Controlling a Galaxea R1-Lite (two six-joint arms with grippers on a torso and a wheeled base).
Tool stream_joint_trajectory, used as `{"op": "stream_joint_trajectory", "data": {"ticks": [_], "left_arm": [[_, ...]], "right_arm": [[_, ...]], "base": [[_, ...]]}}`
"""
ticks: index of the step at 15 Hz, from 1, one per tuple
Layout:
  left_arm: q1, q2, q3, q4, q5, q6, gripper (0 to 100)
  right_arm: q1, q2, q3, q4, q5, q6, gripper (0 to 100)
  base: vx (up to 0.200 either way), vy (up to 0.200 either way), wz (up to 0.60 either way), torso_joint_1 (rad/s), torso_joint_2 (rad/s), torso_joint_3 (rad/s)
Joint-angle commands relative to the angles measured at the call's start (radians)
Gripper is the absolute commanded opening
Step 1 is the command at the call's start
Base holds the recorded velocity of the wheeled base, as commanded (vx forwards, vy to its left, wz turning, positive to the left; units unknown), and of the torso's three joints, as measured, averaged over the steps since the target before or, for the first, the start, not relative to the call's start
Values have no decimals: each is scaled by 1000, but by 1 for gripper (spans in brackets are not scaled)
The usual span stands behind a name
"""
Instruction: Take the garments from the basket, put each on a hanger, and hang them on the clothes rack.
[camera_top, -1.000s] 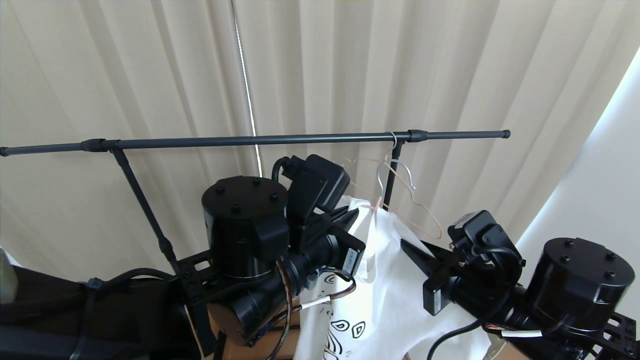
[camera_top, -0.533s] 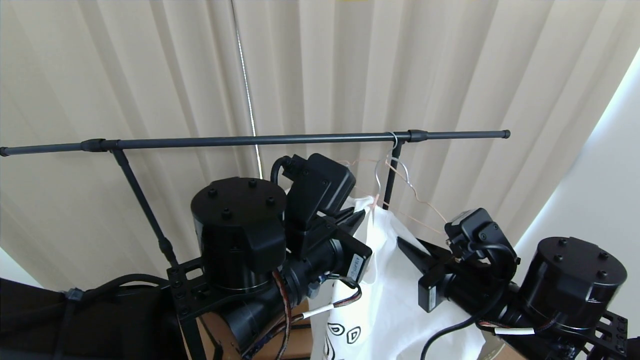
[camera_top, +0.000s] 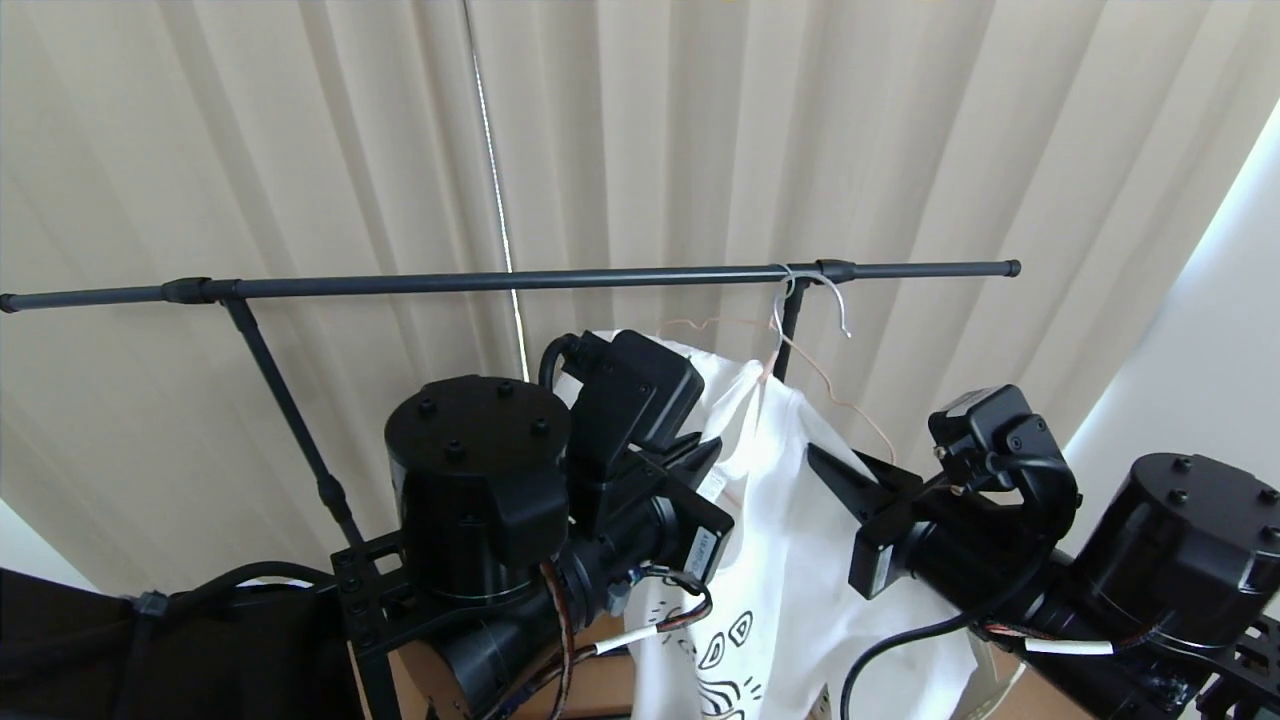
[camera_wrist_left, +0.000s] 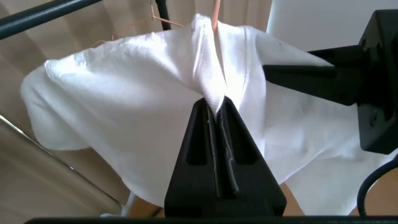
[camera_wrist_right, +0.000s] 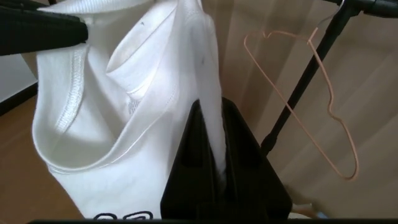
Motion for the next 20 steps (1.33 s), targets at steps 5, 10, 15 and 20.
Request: {"op": "stream_joint_trajectory", "data": {"ticks": [5,10,15,20], "left_arm": [[-1,40,-5,-5,-1,0,100],[3,28,29,-32,4,-1,100],[181,-98,178,-101,-62,2,100],[439,-110,222,-101,-425,5,100]], "right_arm": [[1,-58,4,1,0,-1,0],[2,-72,13,1,8,-1,0],[-87,-113,70,2,161,-2,0],[-277,-193,148,7,537,1,0]], "base": [[0,0,0,0,0,0],[0,0,0,0,0,0],[0,0,0,0,0,0],[0,0,0,0,0,0]]}}
